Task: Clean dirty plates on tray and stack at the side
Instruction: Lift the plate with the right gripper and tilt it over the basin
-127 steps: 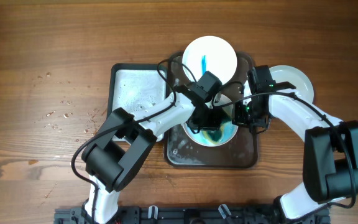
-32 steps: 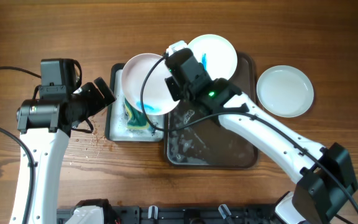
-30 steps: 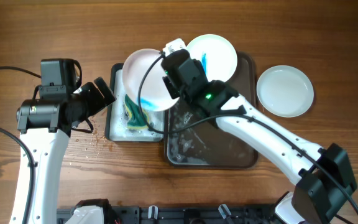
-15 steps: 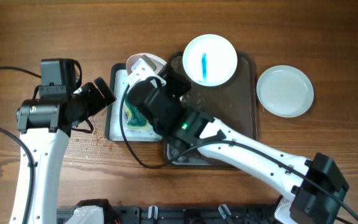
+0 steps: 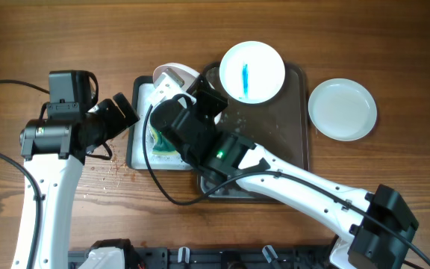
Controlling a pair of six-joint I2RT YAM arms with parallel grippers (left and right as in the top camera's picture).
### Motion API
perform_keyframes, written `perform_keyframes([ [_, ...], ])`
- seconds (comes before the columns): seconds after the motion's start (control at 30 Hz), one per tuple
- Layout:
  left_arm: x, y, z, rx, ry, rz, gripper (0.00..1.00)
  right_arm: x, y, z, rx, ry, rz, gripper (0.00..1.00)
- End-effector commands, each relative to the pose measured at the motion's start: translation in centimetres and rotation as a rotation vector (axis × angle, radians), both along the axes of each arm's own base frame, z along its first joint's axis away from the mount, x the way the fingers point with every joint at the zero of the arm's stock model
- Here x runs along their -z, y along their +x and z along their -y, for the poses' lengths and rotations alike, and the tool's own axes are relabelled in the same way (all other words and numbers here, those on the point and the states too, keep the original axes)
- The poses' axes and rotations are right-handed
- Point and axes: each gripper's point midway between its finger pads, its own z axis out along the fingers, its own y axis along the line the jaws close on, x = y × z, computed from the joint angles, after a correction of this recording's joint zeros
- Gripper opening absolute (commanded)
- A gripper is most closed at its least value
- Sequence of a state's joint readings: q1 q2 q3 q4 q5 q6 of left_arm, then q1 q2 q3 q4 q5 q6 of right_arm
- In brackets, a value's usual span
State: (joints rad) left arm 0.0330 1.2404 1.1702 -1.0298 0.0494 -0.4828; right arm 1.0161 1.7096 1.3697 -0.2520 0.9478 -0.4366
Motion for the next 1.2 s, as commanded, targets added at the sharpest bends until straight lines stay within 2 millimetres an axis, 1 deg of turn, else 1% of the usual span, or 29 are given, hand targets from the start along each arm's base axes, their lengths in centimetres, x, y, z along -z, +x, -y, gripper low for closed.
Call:
perform_keyframes([
  [0.0, -0.66, 0.19, -0.45, -0.006, 0.019, 0.020, 1.00, -0.60, 0.06, -0.08, 0.015, -0.003, 0.022, 0.04],
  [0.93, -0.66, 0.19, -0.45, -0.006, 0.019, 0.020, 1.00, -0.61, 0.04, -0.19, 0.013, 0.004, 0.021, 0.04],
  [1.17, -0.66, 0.19, -0.45, -0.006, 0.019, 0.020, 1.00, -0.60, 0.02, -0.21, 0.030, 0.059, 0.022, 0.04],
])
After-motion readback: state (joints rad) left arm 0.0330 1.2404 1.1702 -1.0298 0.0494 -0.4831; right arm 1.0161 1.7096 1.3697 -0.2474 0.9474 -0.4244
